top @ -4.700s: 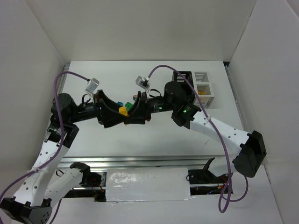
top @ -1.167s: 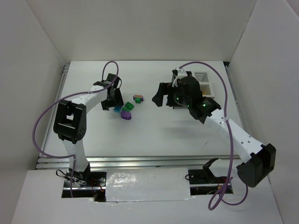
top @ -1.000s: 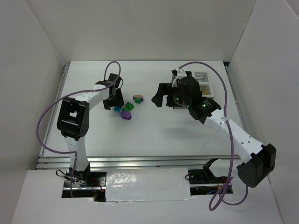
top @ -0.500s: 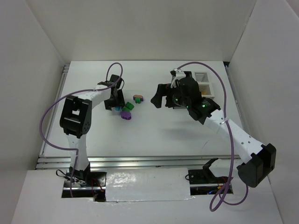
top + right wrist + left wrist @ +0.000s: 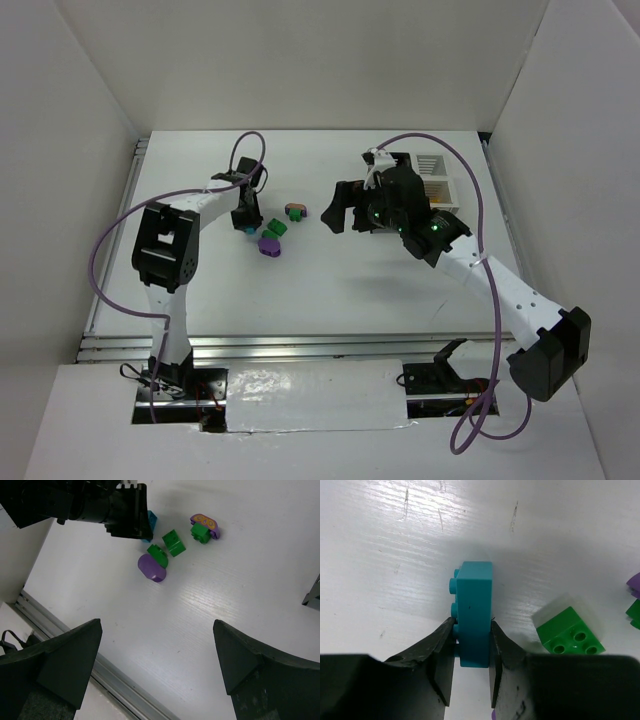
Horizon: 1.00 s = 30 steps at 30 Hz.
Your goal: Sort the legos into containers by color
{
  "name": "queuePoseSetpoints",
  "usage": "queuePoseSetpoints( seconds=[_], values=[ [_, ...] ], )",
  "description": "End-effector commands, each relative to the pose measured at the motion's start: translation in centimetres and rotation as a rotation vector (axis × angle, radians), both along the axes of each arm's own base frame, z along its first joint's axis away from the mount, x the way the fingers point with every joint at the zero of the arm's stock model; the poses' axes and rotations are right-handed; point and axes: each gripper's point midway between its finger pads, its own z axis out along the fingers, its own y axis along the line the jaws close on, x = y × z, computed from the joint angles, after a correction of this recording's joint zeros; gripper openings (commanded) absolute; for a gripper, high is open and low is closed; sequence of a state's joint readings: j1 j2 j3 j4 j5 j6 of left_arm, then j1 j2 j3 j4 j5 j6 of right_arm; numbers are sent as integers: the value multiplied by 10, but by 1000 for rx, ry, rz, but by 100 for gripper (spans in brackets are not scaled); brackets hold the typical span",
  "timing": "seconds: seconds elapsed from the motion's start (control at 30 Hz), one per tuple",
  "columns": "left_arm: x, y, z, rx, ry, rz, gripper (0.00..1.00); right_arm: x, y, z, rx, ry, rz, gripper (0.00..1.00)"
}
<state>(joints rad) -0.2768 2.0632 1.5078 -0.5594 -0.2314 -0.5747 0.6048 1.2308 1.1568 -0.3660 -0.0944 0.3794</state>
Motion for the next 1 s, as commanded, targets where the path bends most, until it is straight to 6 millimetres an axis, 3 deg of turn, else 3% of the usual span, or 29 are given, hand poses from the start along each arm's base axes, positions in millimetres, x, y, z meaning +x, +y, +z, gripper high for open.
queuePoseSetpoints(
  seconds=[0.0, 0.1, 0.17, 0.23, 0.27, 0.3, 0.33, 0.37, 0.4, 0.43, 0.53, 0.63, 0.67, 0.8, 0.97],
  values=[
    [9, 6, 23, 28, -55, 11, 0, 0, 8, 10, 21, -39, 25, 100],
    [9, 2, 55, -11, -122, 1, 0, 4, 6, 11, 44, -30, -9, 100],
    [10, -8, 95, -70, -229, -47, 0, 6, 2, 18, 82, -29, -55, 100],
    [14, -38, 135, -167, -377, -164, 0, 6, -2, 30, 131, -35, -86, 100],
    [0, -46, 160, -214, -460, -224, 0, 5, -7, 38, 179, -31, -128, 99],
    [-11, -70, 176, -285, -513, -356, 0, 6, -11, 47, 212, -47, -147, 99],
    [-21, -82, 206, -342, -657, -446, 0, 1, -14, 59, 250, -63, -158, 99],
    [-34, -99, 222, -388, -723, -538, 0, 0, -17, 65, 290, -53, -188, 98],
    [-61, -113, 234, -458, -776, -668, 0, -3, -18, 74, 325, -61, -191, 98],
    [-69, -124, 256, -501, -882, -747, 0, -7, -20, 82, 358, -70, -194, 98],
    [-113, -143, 275, -607, -978, -920, 0, -12, -12, 99, 411, -75, -173, 96],
    [-134, -156, 294, -648, -1028, -1041, 0, -14, 4, 103, 390, -52, -142, 96],
    [-145, -163, 292, -672, -994, -1089, 0, -15, 7, 103, 390, -45, -136, 96],
    [-160, -179, 296, -635, -982, -1175, 0, -13, 13, 107, 383, -48, -152, 95],
    [-166, -188, 300, -607, -969, -1203, 0, -14, 42, 93, 285, -13, -122, 93]
  ],
)
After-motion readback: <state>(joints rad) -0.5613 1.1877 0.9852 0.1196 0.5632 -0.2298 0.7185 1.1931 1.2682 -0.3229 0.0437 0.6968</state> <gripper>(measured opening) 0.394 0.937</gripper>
